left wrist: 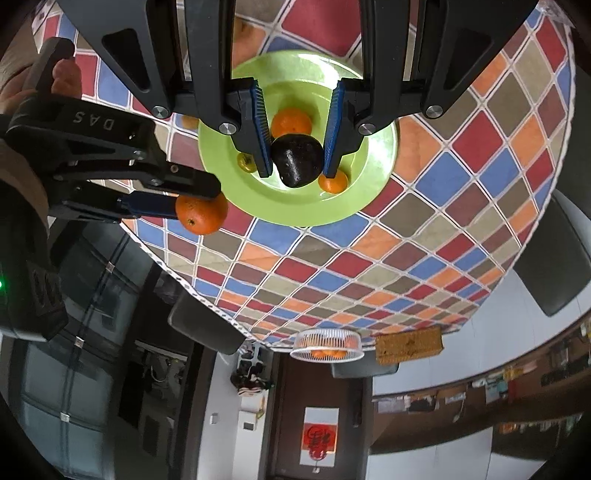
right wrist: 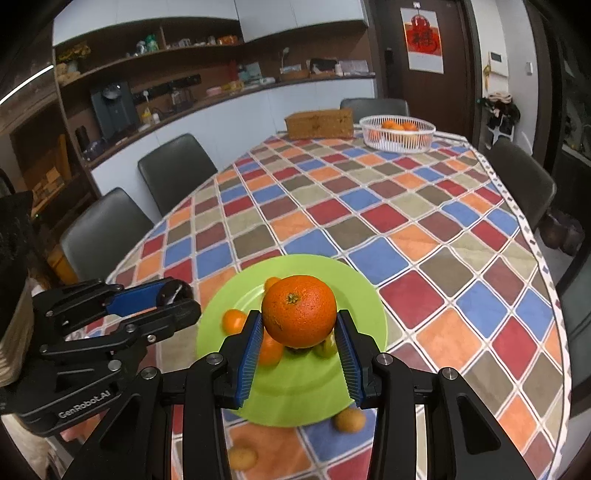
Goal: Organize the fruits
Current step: 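Carry the plum and orange onto the green plate and open both grippers, then withdraw both grippers from the plate toward the two brown round fruits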
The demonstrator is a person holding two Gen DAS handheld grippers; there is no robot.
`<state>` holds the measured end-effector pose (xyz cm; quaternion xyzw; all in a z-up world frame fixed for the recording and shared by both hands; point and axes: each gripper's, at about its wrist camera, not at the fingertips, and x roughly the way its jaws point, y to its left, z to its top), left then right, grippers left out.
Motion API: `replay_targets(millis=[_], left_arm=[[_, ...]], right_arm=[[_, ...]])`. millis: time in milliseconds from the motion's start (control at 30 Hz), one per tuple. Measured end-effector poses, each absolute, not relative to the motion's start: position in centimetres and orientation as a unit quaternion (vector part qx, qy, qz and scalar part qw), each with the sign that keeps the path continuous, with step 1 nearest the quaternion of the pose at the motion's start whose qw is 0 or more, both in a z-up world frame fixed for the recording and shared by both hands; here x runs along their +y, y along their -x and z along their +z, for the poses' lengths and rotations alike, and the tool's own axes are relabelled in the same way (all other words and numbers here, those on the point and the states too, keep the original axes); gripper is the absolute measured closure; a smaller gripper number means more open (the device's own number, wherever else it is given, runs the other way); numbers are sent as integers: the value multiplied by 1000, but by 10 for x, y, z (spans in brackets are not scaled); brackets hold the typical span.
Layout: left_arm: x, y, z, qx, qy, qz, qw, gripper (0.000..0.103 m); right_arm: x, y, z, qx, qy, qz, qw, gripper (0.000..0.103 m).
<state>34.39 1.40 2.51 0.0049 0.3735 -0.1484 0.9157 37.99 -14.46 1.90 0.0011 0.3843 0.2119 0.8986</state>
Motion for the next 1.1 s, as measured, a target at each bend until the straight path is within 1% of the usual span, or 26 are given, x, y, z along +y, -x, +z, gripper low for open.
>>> replay_targets(millis=[400,667,700,733,767,800,867,1100], left_arm=[[18,-392,-11,421,9,-137,897,75],[16,-405,-26,438,3,-128,890,75],[16,-406,-27,438,2,-127,890,71],[16,-405,-27,438,1,-126,890,64],[17,-405,-26,435,1,-124,892,62],[18,-403,-25,433,2,-122,893,61],[19,-400,-23,430,-2,-113,895,61],[24,-381,-7,415,-5,-94,905,61]], right_arm=[[-135,-438,-19,442,8,209,872,62],[-134,-458,-38,470,-11,208,858,62],[-134,-459,-40,473,-13,208,856,62],[-134,-460,-42,476,-16,207,855,62],[-134,-461,-43,477,-16,206,854,62],[-134,-462,-44,481,-15,204,853,61],[-134,-462,-45,486,-16,199,851,57],[-141,-447,-29,468,-9,196,862,57]])
